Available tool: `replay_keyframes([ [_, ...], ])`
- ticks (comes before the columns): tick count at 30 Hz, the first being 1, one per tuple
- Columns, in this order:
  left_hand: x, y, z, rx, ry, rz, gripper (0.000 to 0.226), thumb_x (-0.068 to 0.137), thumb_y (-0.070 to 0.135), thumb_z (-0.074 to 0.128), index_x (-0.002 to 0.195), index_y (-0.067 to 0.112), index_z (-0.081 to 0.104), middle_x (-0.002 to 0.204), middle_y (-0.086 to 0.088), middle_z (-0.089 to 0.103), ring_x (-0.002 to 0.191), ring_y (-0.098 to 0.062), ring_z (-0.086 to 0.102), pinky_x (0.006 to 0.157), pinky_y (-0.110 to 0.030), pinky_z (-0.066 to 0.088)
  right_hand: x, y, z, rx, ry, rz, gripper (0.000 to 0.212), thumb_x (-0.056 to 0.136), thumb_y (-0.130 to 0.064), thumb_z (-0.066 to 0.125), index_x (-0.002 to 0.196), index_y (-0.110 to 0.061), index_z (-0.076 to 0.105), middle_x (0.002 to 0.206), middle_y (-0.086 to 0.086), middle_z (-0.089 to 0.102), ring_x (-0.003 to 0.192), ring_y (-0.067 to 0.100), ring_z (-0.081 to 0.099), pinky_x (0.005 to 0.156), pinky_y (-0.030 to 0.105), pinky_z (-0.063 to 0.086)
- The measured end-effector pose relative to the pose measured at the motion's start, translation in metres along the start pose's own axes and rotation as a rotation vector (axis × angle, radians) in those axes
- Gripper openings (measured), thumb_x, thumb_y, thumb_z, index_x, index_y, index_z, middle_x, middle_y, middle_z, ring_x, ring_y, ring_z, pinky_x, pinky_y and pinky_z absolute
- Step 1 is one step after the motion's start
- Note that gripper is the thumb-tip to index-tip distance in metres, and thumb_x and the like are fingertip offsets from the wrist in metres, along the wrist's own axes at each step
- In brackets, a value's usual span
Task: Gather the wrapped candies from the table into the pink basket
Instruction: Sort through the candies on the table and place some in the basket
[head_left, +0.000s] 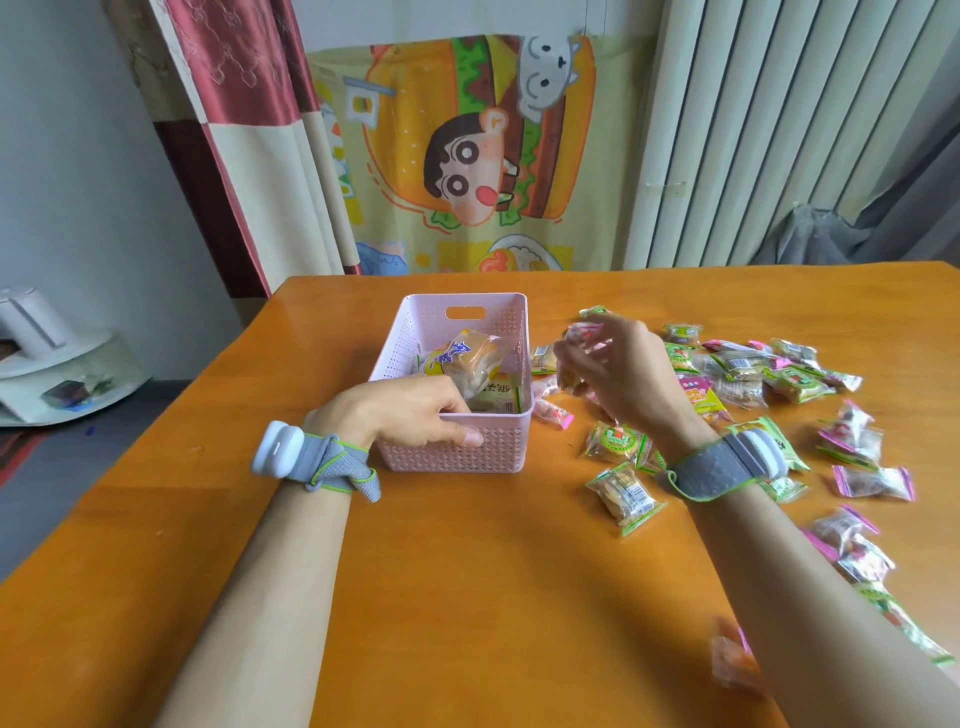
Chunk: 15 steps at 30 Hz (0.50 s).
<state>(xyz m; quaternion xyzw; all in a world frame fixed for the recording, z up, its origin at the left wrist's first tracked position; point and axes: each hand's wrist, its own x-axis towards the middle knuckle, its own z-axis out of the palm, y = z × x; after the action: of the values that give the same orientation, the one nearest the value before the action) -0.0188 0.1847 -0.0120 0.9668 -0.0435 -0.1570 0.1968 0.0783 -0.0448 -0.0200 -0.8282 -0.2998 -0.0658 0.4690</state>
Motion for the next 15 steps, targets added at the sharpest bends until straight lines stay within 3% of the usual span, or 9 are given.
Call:
replay_keyframes([
  [4,0.001,0.002,0.001,0.018,-0.018,-0.018,0.044,0.097,0.045,0.058,0.067,0.014,0.049,0.06,-0.001,0.042,0.055,-0.018,0.037,0.055,-0.032,0.028,0.002,-0.013,0.011,0.249,0.004,0.001,0.018,0.093,-0.021,0.067,0.089,-0.003,0.065,0.072,0.004,0.074,0.06,0.017,0.073,0.054,0.029,0.058],
  [8,0.002,0.004,0.002,0.045,-0.014,-0.019,0.046,0.097,0.047,0.056,0.073,0.008,0.054,0.062,-0.003,0.045,0.056,-0.02,0.04,0.055,-0.032,0.03,0.009,-0.019,0.029,0.155,0.012,-0.07,0.014,0.091,-0.036,0.069,0.084,-0.026,0.063,0.08,-0.006,0.073,0.064,0.011,0.072,0.053,0.026,0.056],
  [11,0.003,0.003,0.003,0.071,-0.006,-0.012,0.044,0.097,0.048,0.057,0.068,0.015,0.051,0.061,-0.003,0.045,0.054,-0.021,0.039,0.054,-0.033,0.031,0.01,-0.019,0.031,0.156,0.032,-0.108,0.011,0.09,-0.042,0.068,0.09,-0.031,0.064,0.081,-0.009,0.072,0.069,0.012,0.072,0.058,0.03,0.056],
  [15,0.006,0.003,0.002,0.07,-0.013,-0.024,0.044,0.096,0.049,0.056,0.069,0.016,0.051,0.061,-0.003,0.046,0.055,-0.021,0.041,0.055,-0.033,0.032,0.01,-0.023,0.03,0.269,0.048,-0.101,0.025,0.093,-0.041,0.066,0.096,-0.016,0.068,0.08,-0.002,0.074,0.071,0.017,0.073,0.065,0.042,0.061],
])
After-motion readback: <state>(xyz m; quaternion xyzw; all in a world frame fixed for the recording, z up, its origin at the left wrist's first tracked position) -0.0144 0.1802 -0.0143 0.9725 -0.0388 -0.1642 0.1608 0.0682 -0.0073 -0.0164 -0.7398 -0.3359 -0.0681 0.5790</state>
